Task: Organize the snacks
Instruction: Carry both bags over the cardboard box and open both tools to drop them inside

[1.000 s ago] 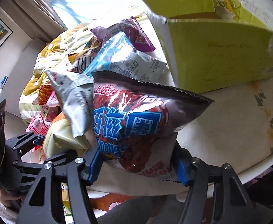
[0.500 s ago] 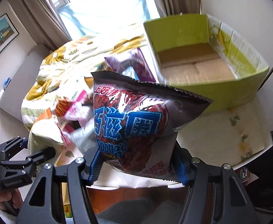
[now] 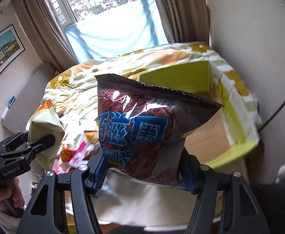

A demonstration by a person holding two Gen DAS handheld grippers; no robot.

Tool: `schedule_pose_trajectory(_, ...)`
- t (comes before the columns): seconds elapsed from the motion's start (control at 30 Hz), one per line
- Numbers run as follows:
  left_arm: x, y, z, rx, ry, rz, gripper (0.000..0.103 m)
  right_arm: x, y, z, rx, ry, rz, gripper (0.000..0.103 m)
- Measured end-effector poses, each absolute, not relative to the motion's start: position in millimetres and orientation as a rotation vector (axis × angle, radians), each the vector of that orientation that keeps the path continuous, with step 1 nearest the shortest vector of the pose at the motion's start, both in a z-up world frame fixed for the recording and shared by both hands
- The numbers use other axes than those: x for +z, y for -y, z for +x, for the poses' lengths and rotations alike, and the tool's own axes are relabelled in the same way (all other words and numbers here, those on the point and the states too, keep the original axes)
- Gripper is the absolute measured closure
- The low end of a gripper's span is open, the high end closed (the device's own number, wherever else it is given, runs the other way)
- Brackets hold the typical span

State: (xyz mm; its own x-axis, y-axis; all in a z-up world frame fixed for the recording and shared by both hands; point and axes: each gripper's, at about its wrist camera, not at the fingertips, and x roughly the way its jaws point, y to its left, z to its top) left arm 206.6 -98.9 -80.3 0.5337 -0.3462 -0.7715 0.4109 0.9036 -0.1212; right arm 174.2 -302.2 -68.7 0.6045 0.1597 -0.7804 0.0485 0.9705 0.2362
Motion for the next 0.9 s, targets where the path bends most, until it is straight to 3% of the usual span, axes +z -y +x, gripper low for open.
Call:
schedule_pose_trajectory(0.23, -83, 198, 266, -0.421, -0.929, 0.013, 0.044, -64, 358, 225, 0.120, -0.938, 0.195, 0.043)
schedule_pose_trajectory(0.5, -122, 292, 320, -0.349, -1.016, 0.021, 0.043, -75, 414, 271, 0.173, -0.990, 0.172, 0.043)
schedule_pose_trajectory(0.83, -173, 329, 365, -0.286, -1.112, 0.083, 0.043, -106, 446, 303, 0.199, -1.061, 0.178, 0.043)
schedule_pose_trajectory(0.9, -180, 331, 372, -0.284, -1.121, 0.079, 0.038, -112, 449, 307, 0.197, -1.072, 0.179, 0.043)
